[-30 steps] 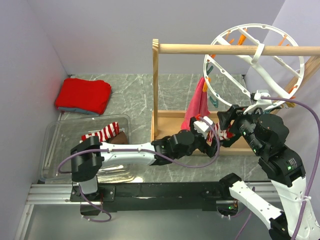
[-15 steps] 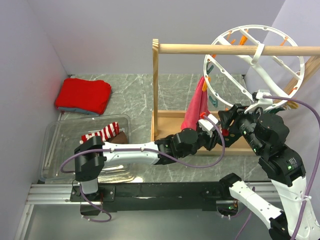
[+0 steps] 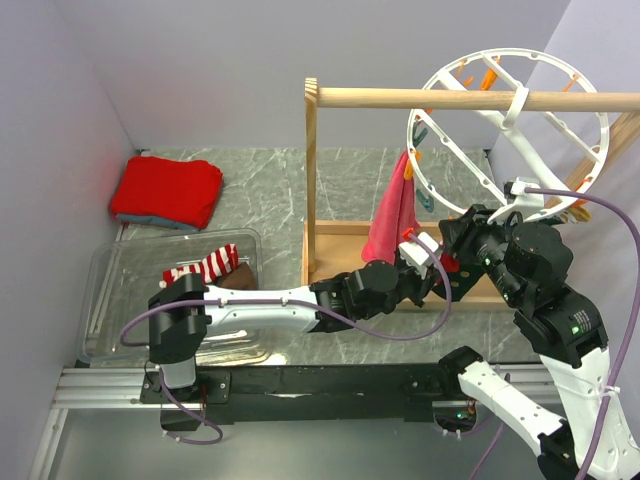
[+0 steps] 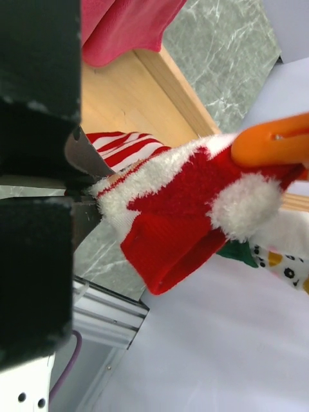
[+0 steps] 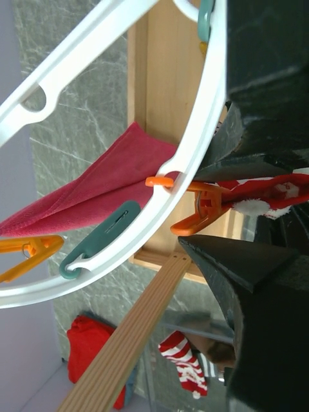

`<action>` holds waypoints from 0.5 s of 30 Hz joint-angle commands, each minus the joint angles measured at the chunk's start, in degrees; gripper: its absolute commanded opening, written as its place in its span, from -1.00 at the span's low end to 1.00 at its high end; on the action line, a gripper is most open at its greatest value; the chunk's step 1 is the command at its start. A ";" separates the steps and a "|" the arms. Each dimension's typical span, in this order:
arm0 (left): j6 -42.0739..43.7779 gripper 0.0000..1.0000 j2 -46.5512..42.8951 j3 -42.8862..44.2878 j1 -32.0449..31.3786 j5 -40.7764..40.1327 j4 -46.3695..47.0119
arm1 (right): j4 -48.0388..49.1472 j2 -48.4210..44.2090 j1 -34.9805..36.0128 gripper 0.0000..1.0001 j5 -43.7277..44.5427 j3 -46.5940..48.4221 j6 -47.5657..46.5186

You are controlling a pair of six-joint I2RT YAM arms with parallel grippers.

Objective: Remove the socks clipped to the hanger

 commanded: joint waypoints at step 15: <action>-2.86 -0.98 -6.21 -0.85 -1.61 1.92 -0.37 | 3.30 -0.43 0.35 -0.59 1.33 -0.34 1.67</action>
